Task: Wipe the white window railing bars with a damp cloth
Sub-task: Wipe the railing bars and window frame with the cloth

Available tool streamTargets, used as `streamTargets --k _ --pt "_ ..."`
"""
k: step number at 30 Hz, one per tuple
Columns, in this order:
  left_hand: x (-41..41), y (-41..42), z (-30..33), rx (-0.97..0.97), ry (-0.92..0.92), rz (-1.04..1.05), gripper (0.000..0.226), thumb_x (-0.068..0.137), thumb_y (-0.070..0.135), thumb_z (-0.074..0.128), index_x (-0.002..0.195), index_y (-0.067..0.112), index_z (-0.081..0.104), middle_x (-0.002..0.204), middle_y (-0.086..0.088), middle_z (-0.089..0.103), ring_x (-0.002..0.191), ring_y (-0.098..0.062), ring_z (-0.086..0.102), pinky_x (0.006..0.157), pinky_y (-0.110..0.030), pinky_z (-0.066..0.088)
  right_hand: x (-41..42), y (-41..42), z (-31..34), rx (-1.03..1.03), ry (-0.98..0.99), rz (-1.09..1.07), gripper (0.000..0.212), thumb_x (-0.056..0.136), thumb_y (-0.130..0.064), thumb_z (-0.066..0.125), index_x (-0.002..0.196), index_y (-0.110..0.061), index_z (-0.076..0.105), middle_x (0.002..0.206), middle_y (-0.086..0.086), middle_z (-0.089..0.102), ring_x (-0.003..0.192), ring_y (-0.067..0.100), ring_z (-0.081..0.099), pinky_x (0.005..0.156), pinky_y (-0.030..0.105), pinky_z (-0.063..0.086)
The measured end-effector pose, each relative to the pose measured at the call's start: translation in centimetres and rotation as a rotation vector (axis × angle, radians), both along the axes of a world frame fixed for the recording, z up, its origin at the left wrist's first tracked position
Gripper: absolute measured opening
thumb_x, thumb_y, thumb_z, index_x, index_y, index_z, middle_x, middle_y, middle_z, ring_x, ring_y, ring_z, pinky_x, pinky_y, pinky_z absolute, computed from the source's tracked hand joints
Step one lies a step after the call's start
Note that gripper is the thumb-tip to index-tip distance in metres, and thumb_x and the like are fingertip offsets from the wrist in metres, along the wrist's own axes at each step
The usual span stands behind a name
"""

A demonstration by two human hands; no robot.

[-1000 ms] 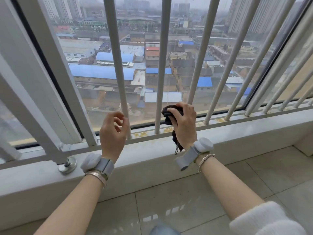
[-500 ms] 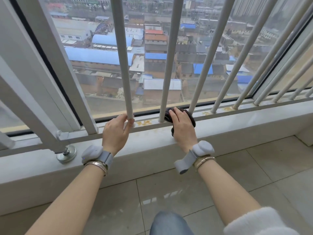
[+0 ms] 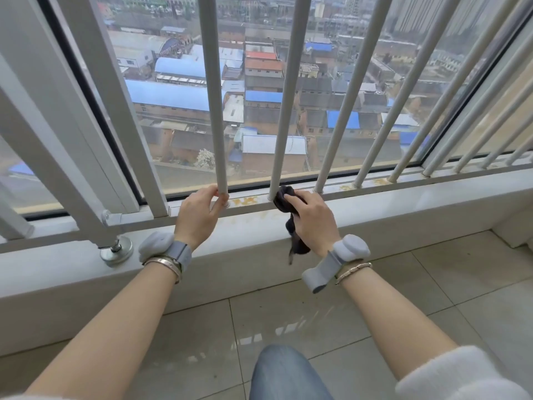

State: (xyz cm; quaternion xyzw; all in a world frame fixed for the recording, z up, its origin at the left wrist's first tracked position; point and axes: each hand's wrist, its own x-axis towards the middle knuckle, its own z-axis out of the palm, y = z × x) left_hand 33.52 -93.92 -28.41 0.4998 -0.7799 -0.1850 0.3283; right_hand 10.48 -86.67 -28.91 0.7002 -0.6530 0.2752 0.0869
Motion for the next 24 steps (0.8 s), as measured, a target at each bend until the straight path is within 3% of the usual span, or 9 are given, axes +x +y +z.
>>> streamTargets --k 2,5,8,10,12,15,17,21,24 --pt "0.6 0.4 0.6 0.011 0.076 0.010 0.024 0.093 0.026 0.051 0.113 0.014 0.059 0.107 -0.002 0.064 0.105 -0.021 0.055 0.091 -0.035 0.041 0.7 1.4 0.9 0.027 -0.207 -0.017 0.038 0.079 0.002 0.060 0.115 -0.010 0.062 0.106 0.009 0.063 0.096 0.030 0.058 0.084 0.040 0.049" --pt "1.5 1.8 1.5 -0.140 0.161 0.021 0.028 0.089 0.007 0.055 0.117 0.010 0.059 0.107 -0.005 0.064 0.100 -0.018 0.058 0.092 -0.030 0.044 2.2 2.7 2.4 -0.197 -0.419 -0.059 0.043 0.083 0.000 0.059 0.123 -0.017 0.053 0.115 0.008 0.055 0.098 0.022 0.055 0.087 0.031 0.046" --pt "3.0 2.9 1.8 -0.289 0.227 0.054 0.025 0.088 0.001 0.054 0.110 0.007 0.061 0.100 -0.001 0.062 0.090 -0.011 0.058 0.084 -0.021 0.047 4.5 1.3 2.9 -0.381 -0.241 -0.028 0.041 0.081 0.002 0.063 0.117 -0.016 0.056 0.122 0.015 0.048 0.101 0.029 0.054 0.083 0.033 0.049" --pt "3.9 3.0 1.6 -0.318 0.228 0.085 0.023 0.087 0.000 0.055 0.108 0.007 0.061 0.100 -0.002 0.063 0.089 -0.010 0.059 0.083 -0.019 0.046 5.8 -0.5 1.8 -0.365 -0.115 0.008 0.038 0.079 0.003 0.065 0.113 -0.011 0.061 0.124 0.017 0.049 0.104 0.035 0.053 0.080 0.039 0.052" --pt "4.3 2.8 1.2 -0.316 0.163 0.092 0.025 0.086 0.000 0.056 0.110 0.006 0.060 0.102 -0.006 0.065 0.093 -0.013 0.060 0.086 -0.021 0.045 7.3 -2.1 0.2 -0.249 -0.139 0.016 0.036 0.080 0.001 0.063 0.115 -0.008 0.063 0.126 0.019 0.052 0.109 0.037 0.053 0.083 0.044 0.053" --pt "4.3 2.4 -0.1 -0.287 -0.005 0.044 0.031 0.085 0.002 0.058 0.116 0.005 0.058 0.108 -0.009 0.064 0.101 -0.022 0.059 0.090 -0.028 0.044 10.8 -3.1 -1.7 -0.017 -0.217 0.061 0.043 0.083 -0.012 0.052 0.124 0.001 0.055 0.131 0.022 0.051 0.125 0.038 0.045 0.108 0.051 0.029" --pt "4.0 2.3 -1.1 -0.269 -0.105 0.041 0.033 0.084 0.002 0.059 0.117 0.005 0.058 0.110 -0.011 0.063 0.103 -0.028 0.058 0.089 -0.035 0.045 11.1 -2.8 -1.9 0.079 -0.120 0.111 0.055 0.082 -0.018 0.039 0.132 0.003 0.047 0.138 0.019 0.046 0.133 0.033 0.038 0.113 0.048 0.016" --pt "4.0 2.3 -2.0 -0.274 -0.163 0.044 0.032 0.081 0.000 0.060 0.112 0.005 0.062 0.114 -0.010 0.062 0.106 -0.030 0.056 0.088 -0.036 0.046 6.3 -2.2 -1.9 -0.071 0.161 0.116 0.051 0.080 -0.012 0.033 0.124 -0.002 0.058 0.128 0.017 0.057 0.115 0.029 0.057 0.100 0.038 0.041" --pt "4.0 2.3 -1.9 -0.272 -0.186 0.046 0.033 0.080 -0.001 0.058 0.112 0.006 0.062 0.114 -0.009 0.062 0.107 -0.030 0.055 0.089 -0.036 0.046 8.3 -2.3 -2.1 -0.099 0.029 0.000 0.046 0.072 0.007 0.053 0.117 0.002 0.062 0.122 0.021 0.060 0.108 0.035 0.060 0.096 0.042 0.044"
